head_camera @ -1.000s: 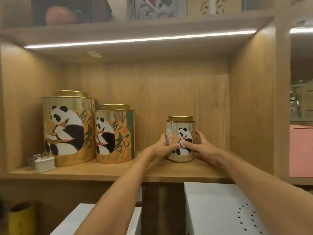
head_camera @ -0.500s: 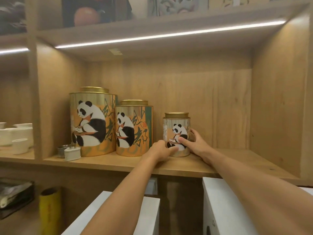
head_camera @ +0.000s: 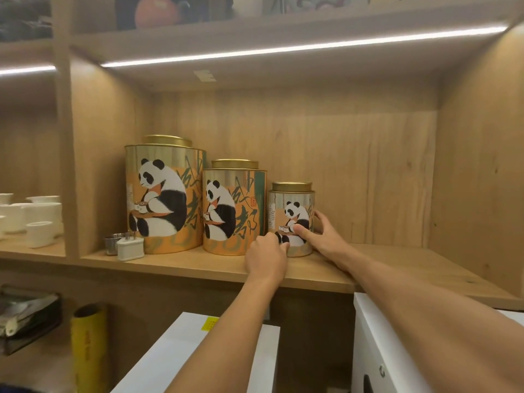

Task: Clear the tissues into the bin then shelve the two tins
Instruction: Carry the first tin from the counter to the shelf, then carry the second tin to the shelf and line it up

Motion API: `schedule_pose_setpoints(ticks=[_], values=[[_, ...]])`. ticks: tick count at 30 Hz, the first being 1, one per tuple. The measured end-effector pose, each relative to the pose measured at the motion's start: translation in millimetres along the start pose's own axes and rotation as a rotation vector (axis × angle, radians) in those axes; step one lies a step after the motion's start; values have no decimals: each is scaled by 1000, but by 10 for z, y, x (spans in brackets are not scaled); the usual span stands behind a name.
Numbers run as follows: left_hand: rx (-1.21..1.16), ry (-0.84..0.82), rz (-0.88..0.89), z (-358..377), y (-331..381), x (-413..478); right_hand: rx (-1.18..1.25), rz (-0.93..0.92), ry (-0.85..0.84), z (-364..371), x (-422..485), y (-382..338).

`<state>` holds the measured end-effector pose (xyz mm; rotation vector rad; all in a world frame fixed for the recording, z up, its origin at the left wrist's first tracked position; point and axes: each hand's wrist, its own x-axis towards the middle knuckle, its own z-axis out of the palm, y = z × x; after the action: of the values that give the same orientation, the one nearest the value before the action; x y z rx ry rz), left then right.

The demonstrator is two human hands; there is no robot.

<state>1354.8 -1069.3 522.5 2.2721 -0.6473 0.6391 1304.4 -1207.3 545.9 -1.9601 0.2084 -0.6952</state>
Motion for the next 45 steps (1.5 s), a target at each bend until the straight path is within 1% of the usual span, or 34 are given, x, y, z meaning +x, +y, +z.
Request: schedule_pose_setpoints(ticks=[4,5,7,10,11,12,13,15,18,21,24,26,28,31,33,36,39,42,45], values=[[-4,-38,9,-22,-30,1,-33,53,-71,-25,-54,-48],[16,-57,26,-47,-42,-4,-35,80,-49,-36,-83,-62],[108,-76,80,-170,-51,-43,-65,98,92,-87,-175,-134],[281,-59,160,-545,-14,-162,-189,-83,476,-259,-328,-463],[323,-24,186,-721,-5,-204,-244,-152,559,-292,-381,-672],[358,21,208,-919,-14,-257,-299,-223,579,-289,-428,-906],[383,64,220,-1133,-41,-331,-354,-291,548,-229,-475,-1162],[458,149,230,-1583,-136,-519,-405,-431,432,34,-640,-1707],[589,232,164,-2317,-470,-980,-415,-588,208,798,-1087,-2357],[799,220,-14,-3257,-970,-1802,-303,-665,-105,1795,-1917,-2742],[1020,152,-224,-4341,-1455,-2822,-127,-716,-323,2692,-2951,-3027],[1140,154,-388,-5025,-1670,-3649,-67,-787,-451,3181,-3705,-3219],[1220,197,-530,-5620,-1782,-4583,10,-862,-565,3570,-4485,-3377],[1288,293,-711,-6244,-1773,-6034,125,-976,-732,4084,-5708,-3466],[1308,346,-868,-6478,-1738,-6972,189,-1028,-889,4407,-6586,-3400],[1295,402,-1089,-6591,-1691,-8330,261,-1073,-1151,4853,-7888,-3205],[1182,464,-1336,-6493,-1602,-9553,298,-1076,-1457,5150,-9069,-2916],[1017,520,-1616,-6205,-1478,-10549,291,-1077,-1786,5349,-10096,-2520],[868,591,-1840,-5910,-1377,-11332,177,-1035,-2099,5456,-10901,-2236]])
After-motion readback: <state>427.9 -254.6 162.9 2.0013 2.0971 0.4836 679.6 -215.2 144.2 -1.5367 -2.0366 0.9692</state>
